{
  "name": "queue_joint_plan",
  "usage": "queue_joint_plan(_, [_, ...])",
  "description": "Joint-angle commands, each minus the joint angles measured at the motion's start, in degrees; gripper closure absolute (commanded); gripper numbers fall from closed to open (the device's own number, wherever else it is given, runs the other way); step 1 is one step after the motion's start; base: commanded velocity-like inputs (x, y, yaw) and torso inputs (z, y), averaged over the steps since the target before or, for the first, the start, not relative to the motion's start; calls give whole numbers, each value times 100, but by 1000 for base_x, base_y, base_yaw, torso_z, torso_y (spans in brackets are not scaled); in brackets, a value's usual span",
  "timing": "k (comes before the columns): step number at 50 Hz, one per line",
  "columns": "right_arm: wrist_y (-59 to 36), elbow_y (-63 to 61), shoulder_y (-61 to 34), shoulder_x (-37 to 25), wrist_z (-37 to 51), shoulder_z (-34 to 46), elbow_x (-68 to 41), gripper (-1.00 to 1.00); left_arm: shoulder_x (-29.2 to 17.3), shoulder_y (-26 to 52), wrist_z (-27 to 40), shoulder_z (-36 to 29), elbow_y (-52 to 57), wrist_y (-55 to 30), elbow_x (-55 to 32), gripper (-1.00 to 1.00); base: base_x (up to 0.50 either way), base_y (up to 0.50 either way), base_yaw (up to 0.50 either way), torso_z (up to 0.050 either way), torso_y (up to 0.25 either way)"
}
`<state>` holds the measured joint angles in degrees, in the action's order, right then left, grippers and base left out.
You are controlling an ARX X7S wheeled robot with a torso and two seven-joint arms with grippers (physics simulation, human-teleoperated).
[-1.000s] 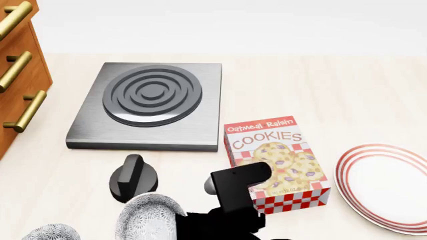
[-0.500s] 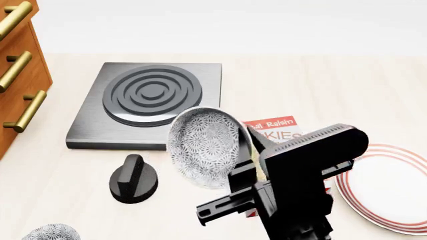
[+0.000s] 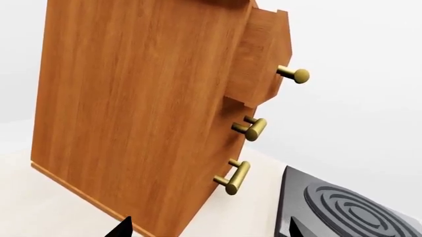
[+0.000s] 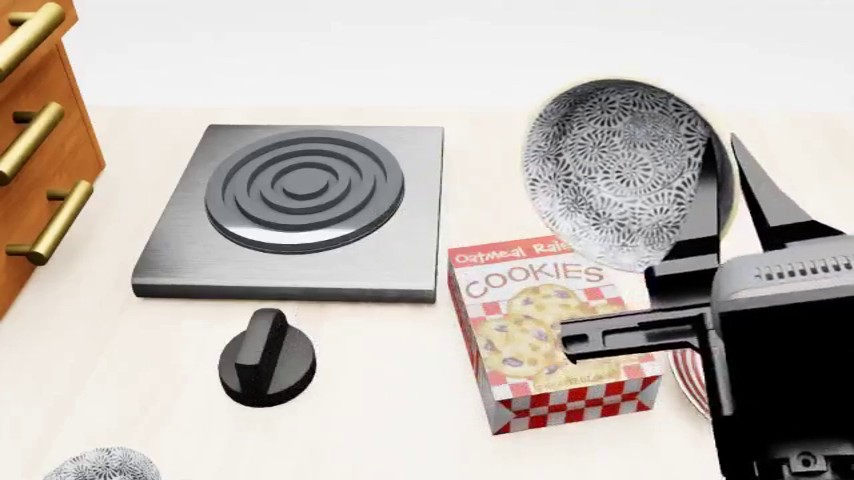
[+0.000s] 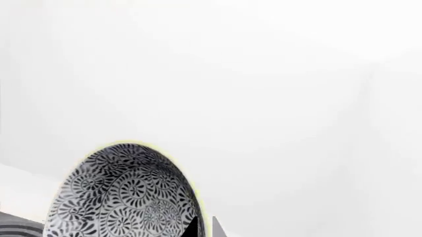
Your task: Pick the akita bowl from table center and place it on the plate.
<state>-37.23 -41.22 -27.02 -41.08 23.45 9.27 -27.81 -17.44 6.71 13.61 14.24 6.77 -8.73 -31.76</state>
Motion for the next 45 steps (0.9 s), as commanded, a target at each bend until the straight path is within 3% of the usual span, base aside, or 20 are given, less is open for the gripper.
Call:
queue_joint_plan(1, [-203,-204,107,-96,214,-1159,-677,100,-11,-20,4,-2,-11,32,-13,-100,0,0,0,0,0])
queue_joint_plan(12, [-1093,576,184,307,831,-2681,-2579,100,-12,-3,15,-31,-39,56,-5,-100,0,0,0,0,0])
queue_joint_plan(17, [-1427,872,102,331,1030,-2959,-3112,100,-18,10,14,-54,-44,53,-6,-100,0,0,0,0,0])
queue_joint_plan(33, [-1848,1749,3,669,1326,-3362,-4179,100,-39,20,36,-49,-65,75,-34,-100,0,0,0,0,1])
queue_joint_plan(45, [-1855,1744,5,642,1332,-3290,-4150,100,-48,18,47,-68,-68,88,-43,-100,0,0,0,0,0])
